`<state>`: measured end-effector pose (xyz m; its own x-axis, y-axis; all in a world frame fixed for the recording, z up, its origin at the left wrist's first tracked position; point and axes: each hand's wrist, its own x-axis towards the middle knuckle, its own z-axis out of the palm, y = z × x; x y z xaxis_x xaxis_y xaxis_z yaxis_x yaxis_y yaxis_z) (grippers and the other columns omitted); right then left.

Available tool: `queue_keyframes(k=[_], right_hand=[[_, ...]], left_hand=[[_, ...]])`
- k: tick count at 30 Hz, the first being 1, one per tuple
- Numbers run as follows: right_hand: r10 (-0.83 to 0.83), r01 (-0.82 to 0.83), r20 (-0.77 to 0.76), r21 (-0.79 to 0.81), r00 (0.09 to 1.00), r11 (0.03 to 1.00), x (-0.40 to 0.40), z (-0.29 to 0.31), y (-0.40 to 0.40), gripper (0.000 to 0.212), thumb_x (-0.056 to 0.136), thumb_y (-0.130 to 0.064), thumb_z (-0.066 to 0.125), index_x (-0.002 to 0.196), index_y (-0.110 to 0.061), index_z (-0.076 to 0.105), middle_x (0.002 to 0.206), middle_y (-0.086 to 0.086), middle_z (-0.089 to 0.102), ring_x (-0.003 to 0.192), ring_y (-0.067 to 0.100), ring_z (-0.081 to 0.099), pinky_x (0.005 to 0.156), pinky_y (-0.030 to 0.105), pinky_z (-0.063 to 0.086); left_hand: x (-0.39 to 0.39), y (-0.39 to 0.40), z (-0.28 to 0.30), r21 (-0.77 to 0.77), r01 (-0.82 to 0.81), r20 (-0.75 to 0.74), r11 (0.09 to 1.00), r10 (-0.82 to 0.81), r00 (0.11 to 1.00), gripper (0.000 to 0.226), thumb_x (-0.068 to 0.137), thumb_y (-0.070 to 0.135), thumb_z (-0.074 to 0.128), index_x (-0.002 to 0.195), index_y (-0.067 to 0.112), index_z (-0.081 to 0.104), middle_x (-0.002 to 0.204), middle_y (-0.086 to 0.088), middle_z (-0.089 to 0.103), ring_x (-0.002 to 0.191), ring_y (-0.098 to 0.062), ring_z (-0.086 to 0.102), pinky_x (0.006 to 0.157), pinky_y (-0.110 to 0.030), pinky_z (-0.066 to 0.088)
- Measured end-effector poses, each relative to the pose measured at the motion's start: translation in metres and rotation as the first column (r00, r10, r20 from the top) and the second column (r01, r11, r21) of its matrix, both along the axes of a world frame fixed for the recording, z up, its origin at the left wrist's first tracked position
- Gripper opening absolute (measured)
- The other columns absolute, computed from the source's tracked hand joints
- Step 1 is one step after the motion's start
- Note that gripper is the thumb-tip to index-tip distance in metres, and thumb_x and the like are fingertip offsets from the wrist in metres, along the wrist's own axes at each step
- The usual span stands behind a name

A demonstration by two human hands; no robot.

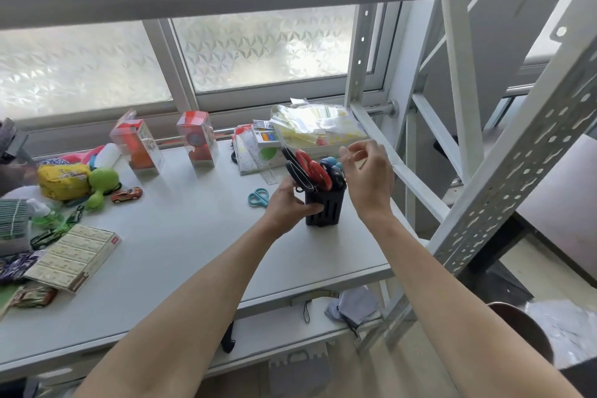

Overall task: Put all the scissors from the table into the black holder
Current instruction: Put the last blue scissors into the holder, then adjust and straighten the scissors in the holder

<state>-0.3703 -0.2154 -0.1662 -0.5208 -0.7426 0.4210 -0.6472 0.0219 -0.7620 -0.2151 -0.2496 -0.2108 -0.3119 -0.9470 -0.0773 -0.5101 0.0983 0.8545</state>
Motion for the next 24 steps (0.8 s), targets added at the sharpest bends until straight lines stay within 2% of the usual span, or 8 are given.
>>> queue_keyframes(k=[4, 6, 10, 13, 15, 17, 20, 24], right_hand=[[0.118, -0.155, -0.139, -0.298, 0.983, 0.942, 0.036, 0.006, 0.039, 0.014, 0.096, -0.024, 0.059, 0.093, -0.011, 0.061, 0.081, -0.001, 0.058, 0.068, 0.008, 0.050, 0.061, 0.015, 0.041], [0.278, -0.336, -0.220, -0.301, 0.935, 0.893, 0.064, -0.005, 0.055, 0.011, 0.096, -0.017, 0.057, 0.091, -0.009, 0.061, 0.081, 0.000, 0.057, 0.068, 0.006, 0.047, 0.059, 0.015, 0.040], [0.502, -0.505, -0.257, 0.061, 0.826, 0.861, 0.108, -0.048, 0.039, 0.021, 0.097, -0.021, 0.051, 0.112, -0.011, 0.062, 0.105, 0.004, 0.061, 0.091, 0.017, 0.060, 0.075, 0.032, 0.053], [0.538, -0.426, -0.211, 0.409, 0.816, 0.807, 0.123, -0.074, -0.002, 0.040, 0.096, -0.015, 0.047, 0.136, -0.011, 0.046, 0.134, 0.007, 0.050, 0.120, 0.026, 0.049, 0.097, 0.038, 0.046], [0.526, -0.338, -0.234, 0.544, 0.817, 0.768, 0.125, -0.082, -0.028, 0.050, 0.094, -0.008, 0.047, 0.143, -0.012, 0.036, 0.142, 0.009, 0.043, 0.125, 0.028, 0.043, 0.100, 0.040, 0.043], [0.506, -0.252, -0.283, 0.614, 0.815, 0.748, 0.125, -0.086, -0.047, 0.057, 0.091, -0.004, 0.047, 0.145, -0.012, 0.031, 0.142, 0.010, 0.044, 0.127, 0.029, 0.042, 0.100, 0.041, 0.041], [0.504, -0.175, -0.357, 0.653, 0.787, 0.737, 0.128, -0.085, -0.056, 0.052, 0.089, -0.002, 0.049, 0.138, -0.014, 0.040, 0.133, 0.008, 0.053, 0.124, 0.029, 0.043, 0.097, 0.040, 0.040], [0.481, -0.211, -0.349, 0.589, 0.804, 0.780, 0.126, -0.092, -0.045, 0.042, 0.088, 0.002, 0.048, 0.126, -0.016, 0.051, 0.125, 0.006, 0.056, 0.117, 0.027, 0.047, 0.093, 0.038, 0.041]], left_hand=[[0.030, -0.003, -0.013, -0.040, -0.067, 0.006, 0.997, 0.067, 0.998, 0.064, 0.082, 0.015, 0.077, 0.138, 0.014, 0.048, 0.124, -0.001, 0.056, 0.087, -0.020, 0.066, 0.077, -0.027, 0.058], [0.051, -0.010, -0.021, -0.085, -0.224, 0.023, 0.971, 0.227, 0.974, 0.051, 0.089, 0.008, 0.068, 0.137, 0.009, 0.051, 0.128, -0.010, 0.061, 0.093, -0.022, 0.065, 0.088, -0.033, 0.057], [0.087, -0.030, -0.031, 0.036, -0.393, 0.059, 0.919, 0.390, 0.919, 0.049, 0.094, 0.001, 0.050, 0.142, 0.008, 0.049, 0.140, -0.013, 0.057, 0.118, -0.030, 0.061, 0.101, -0.039, 0.050], [0.096, -0.040, -0.031, 0.212, -0.351, -0.017, 0.912, 0.363, 0.932, 0.054, 0.095, 0.000, 0.042, 0.148, 0.007, 0.042, 0.146, -0.013, 0.049, 0.104, -0.029, 0.059, 0.072, -0.031, 0.050], [0.095, -0.045, -0.031, 0.267, -0.321, -0.035, 0.909, 0.342, 0.939, 0.055, 0.097, -0.001, 0.038, 0.151, 0.009, 0.038, 0.147, -0.013, 0.046, 0.089, -0.024, 0.057, 0.063, -0.027, 0.043], [0.093, -0.048, -0.032, 0.284, -0.294, -0.030, 0.913, 0.315, 0.949, 0.055, 0.097, -0.002, 0.036, 0.151, 0.011, 0.038, 0.150, -0.011, 0.045, 0.078, -0.019, 0.056, 0.061, -0.026, 0.040], [0.093, -0.047, -0.033, 0.281, -0.260, -0.027, 0.924, 0.279, 0.960, 0.058, 0.094, -0.005, 0.037, 0.149, 0.009, 0.041, 0.148, -0.010, 0.049, 0.071, -0.014, 0.054, 0.058, -0.024, 0.038], [0.099, -0.042, -0.033, 0.280, -0.219, -0.024, 0.935, 0.235, 0.972, 0.054, 0.091, -0.007, 0.045, 0.144, 0.002, 0.047, 0.121, -0.016, 0.062, 0.070, -0.013, 0.051, 0.059, -0.024, 0.041]])
